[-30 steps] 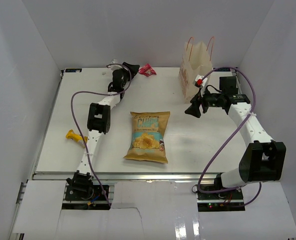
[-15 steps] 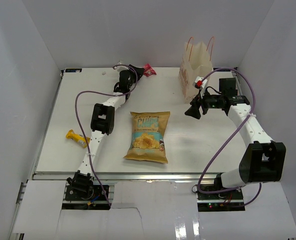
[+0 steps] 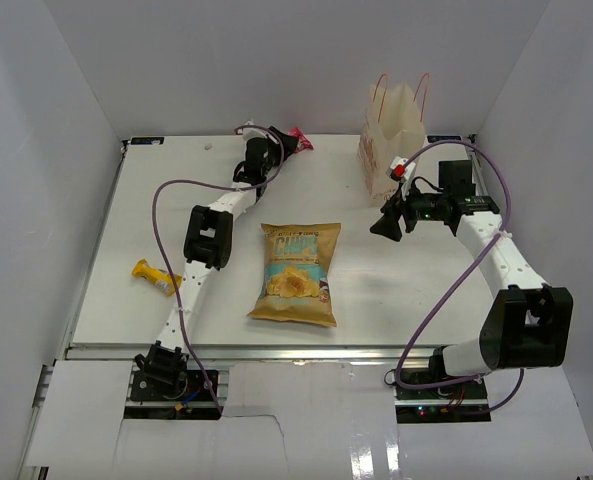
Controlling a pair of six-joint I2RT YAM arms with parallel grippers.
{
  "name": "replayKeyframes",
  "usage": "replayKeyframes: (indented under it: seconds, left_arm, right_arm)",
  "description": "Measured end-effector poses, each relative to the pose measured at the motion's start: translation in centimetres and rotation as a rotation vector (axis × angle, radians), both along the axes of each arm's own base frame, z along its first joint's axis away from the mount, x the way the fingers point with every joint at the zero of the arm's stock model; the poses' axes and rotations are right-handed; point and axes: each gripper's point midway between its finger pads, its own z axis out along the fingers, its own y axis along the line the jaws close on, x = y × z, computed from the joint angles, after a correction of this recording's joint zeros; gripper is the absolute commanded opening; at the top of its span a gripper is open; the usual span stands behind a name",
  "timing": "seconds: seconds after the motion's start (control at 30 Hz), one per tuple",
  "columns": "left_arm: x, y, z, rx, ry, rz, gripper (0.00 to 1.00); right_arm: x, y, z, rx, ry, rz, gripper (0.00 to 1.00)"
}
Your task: Place the snacks into the paper bag
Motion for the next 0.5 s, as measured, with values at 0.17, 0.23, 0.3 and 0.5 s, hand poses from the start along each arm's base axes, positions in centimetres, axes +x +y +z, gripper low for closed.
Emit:
replayKeyframes:
  seconds: [0.17,0.23,0.3,0.5]
  left_arm:
    - [-0.5,-0.9,-0.4,0.080,-0.009,-0.019,0.70]
    - [-0.6,-1.1,-0.7,0.113,-0.009,-0.026,0.69]
    - [-0.8,-1.3,-0.8,0.138,-0.010,-0.033,0.68]
    - [-0.9,-1.3,-1.2,0.167,-0.005,-0.040,0.62]
  right_arm:
    - [-0.3,0.0,-0.3,0.002,0.007,-0.003,0.73]
    - [-0.4,0.0,-0.3,0.001,0.008,-0.004,0.73]
    - [-0.5,-0.1,-0.3,0.000,0.006,-0.005,0.73]
    - [-0.7,-0.1,-0.4,0.000,0.004,-0.005,0.73]
